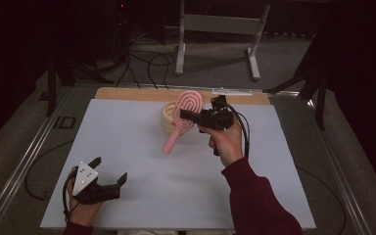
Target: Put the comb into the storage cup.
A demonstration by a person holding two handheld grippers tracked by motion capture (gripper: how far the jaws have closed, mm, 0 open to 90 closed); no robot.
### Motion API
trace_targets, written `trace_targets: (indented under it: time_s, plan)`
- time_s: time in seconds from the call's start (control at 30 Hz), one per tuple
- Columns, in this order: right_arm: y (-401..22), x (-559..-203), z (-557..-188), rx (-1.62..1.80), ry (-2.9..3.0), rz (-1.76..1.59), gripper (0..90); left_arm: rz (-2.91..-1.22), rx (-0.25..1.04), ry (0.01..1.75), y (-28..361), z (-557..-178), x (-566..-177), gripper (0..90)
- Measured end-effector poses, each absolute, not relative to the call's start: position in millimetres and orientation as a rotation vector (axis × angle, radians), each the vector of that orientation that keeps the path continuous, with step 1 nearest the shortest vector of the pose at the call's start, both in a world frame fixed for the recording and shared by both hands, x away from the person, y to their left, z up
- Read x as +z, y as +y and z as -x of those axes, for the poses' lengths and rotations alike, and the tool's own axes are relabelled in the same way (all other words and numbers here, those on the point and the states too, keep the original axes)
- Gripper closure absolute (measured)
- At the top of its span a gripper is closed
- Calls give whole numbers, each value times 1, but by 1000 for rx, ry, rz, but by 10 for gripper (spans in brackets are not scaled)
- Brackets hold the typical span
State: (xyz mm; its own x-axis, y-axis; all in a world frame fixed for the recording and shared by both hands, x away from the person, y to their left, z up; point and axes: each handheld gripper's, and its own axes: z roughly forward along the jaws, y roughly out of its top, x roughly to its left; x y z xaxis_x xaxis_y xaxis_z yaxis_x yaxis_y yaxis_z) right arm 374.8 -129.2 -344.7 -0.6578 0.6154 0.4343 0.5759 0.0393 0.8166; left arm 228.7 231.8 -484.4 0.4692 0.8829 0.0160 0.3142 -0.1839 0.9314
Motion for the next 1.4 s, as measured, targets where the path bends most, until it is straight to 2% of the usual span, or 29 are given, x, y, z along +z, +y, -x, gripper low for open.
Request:
trace_targets:
  time_s: [0.4, 1.4]
  plan:
    - [-131, -339, -393, 1746, 2175, -1343, 638, -1730, 712, 1036, 232, -230, -486, 0]
    - [-130, -309, -410, 1714, 2113, -1305, 638, -1747, 708, 1045, 230, -230, -486, 1]
